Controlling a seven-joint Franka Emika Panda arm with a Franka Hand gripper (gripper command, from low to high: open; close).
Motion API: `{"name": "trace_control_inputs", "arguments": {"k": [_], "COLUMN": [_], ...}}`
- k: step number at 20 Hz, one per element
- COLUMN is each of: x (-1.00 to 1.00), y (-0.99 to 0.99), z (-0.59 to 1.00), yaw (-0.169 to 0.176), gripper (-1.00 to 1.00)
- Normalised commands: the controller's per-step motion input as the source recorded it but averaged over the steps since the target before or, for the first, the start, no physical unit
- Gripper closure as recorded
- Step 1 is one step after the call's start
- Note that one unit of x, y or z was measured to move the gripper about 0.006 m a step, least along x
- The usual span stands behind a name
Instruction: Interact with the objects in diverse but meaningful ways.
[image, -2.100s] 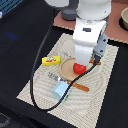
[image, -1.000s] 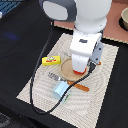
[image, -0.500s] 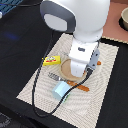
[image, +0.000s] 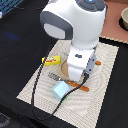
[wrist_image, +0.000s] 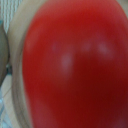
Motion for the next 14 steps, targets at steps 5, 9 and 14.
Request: {"name": "trace_control_inputs", "arguments": {"k": [5, 9, 14], "x": [0.22, 0.25, 0.3], "y": [-0.03, -0.01, 0.0], "z": [-0.2, -0.19, -0.17], "yaw": [0.011, 0.016, 0.016], "gripper": [1.0, 1.0, 1.0]}}
